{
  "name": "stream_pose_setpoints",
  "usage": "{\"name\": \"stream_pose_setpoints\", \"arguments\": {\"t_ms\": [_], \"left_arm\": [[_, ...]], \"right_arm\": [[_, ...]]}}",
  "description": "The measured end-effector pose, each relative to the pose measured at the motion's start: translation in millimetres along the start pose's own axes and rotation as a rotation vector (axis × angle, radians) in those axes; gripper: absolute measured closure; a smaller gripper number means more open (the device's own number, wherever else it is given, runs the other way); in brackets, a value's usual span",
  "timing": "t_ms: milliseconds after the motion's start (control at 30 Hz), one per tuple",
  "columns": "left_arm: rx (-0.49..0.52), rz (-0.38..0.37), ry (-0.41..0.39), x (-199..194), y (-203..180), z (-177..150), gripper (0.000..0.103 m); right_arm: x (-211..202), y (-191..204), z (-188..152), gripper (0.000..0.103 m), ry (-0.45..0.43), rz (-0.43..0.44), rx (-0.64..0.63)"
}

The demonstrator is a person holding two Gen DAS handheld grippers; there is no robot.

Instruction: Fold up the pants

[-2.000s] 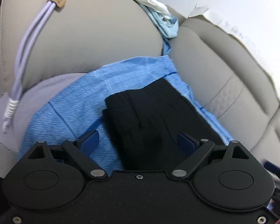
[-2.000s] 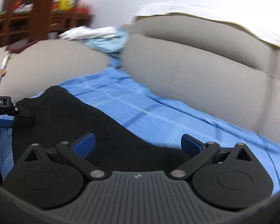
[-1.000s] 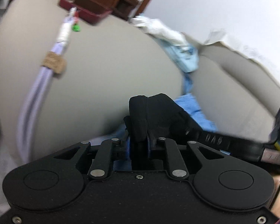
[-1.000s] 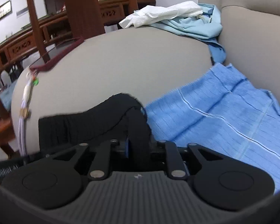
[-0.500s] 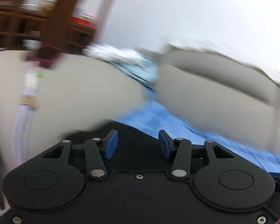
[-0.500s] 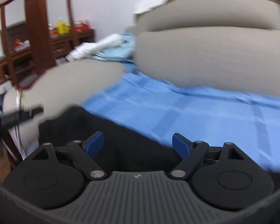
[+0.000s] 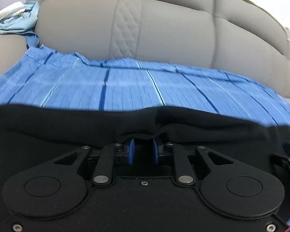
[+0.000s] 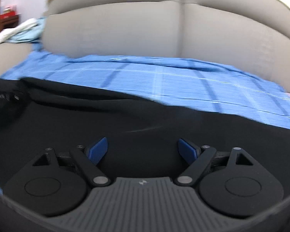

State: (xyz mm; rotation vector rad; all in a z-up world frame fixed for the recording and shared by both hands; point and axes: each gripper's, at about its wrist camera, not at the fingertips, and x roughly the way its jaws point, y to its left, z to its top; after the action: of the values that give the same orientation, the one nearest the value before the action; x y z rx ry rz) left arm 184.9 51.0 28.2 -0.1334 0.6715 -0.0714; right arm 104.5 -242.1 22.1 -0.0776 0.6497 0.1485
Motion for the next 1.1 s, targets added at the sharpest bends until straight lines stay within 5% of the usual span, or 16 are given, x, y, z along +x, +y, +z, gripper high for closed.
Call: {"name": "stream_pose_setpoints", "arguments": {"t_ms": [167,500,700,833,1100], "left_arm": [[-0.015,0.08,-0.009,33.6,0.5,14.9,0.084],[-0.083,0.105,-0.092,52.0,5.7,11.1,0.08],[-0.061,0.136,-0.112,55.8,0.1,9.6,0.078],[-0.059,0.139,-0.114,56.4,-1.5,9.4,0.077],[-0.03,0.178,-0.118,57.7,-6.8,9.1,0.071]], "right_arm": [[5.7,-61.2,-0.5,0.013,-0.029,-0.08,0.097],[18.6,-168.7,-4.0,0.006,-0.033,-0.323,0.247],[-10.8,-244.6,-20.3,0.009,-0.119,-0.458,0.493],[-50.8,-254.0,-32.8,0.009,-0.268,-0.38,0.576],[-33.0,-192.3,-35.5,0.014,-0.117,-0.039,0.354]]}}
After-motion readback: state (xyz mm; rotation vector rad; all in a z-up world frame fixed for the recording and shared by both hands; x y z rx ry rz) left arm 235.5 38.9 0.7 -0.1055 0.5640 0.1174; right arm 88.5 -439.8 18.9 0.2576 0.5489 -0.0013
